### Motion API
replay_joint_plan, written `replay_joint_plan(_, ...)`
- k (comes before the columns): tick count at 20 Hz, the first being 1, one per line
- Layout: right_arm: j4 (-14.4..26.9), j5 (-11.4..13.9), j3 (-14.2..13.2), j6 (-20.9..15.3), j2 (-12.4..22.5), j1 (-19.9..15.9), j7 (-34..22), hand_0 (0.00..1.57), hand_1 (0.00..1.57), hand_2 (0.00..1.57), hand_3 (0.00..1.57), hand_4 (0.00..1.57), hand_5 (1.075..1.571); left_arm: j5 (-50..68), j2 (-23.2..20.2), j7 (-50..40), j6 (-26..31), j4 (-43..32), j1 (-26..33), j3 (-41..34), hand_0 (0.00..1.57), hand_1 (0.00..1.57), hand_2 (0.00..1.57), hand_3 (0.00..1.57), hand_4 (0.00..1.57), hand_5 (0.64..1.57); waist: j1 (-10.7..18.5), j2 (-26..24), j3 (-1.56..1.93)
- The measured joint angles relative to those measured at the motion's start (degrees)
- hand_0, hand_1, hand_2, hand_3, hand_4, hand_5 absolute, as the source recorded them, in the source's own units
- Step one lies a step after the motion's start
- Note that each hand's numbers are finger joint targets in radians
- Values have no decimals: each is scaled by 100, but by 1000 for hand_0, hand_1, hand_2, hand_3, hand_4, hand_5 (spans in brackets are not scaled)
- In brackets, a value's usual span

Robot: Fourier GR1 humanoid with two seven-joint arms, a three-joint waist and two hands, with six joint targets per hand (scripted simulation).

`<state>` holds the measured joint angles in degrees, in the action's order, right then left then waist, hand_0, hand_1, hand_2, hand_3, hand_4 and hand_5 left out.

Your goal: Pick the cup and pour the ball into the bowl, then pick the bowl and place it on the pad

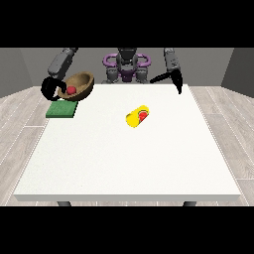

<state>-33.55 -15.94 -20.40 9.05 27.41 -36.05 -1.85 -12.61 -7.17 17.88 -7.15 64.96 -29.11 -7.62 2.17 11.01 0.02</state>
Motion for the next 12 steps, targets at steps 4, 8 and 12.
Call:
replay_joint_plan(4, 153, -191, -219, 333, 342, -137, 95, 1571, 1571, 1571, 1441, 1024, 1562, -75, 76, 223, -170, 26, -155, 61, 0, 0, 0, 0, 0, 1565, 10, 413, 0)
replay_joint_plan(8, 488, -290, -445, 628, 726, -171, 431, 1571, 1571, 1571, 1344, 1006, 1567, -284, 264, 150, -381, 423, -219, 329, 0, 0, 0, 0, 0, 1564, 154, 835, 6)
replay_joint_plan(12, 740, -231, -565, 923, 1133, -53, 1013, 1571, 1571, 1571, 0, 1033, 1566, -385, 298, 53, -476, 966, -195, 469, 0, 0, 0, 0, 0, 1563, 214, 1273, 11)
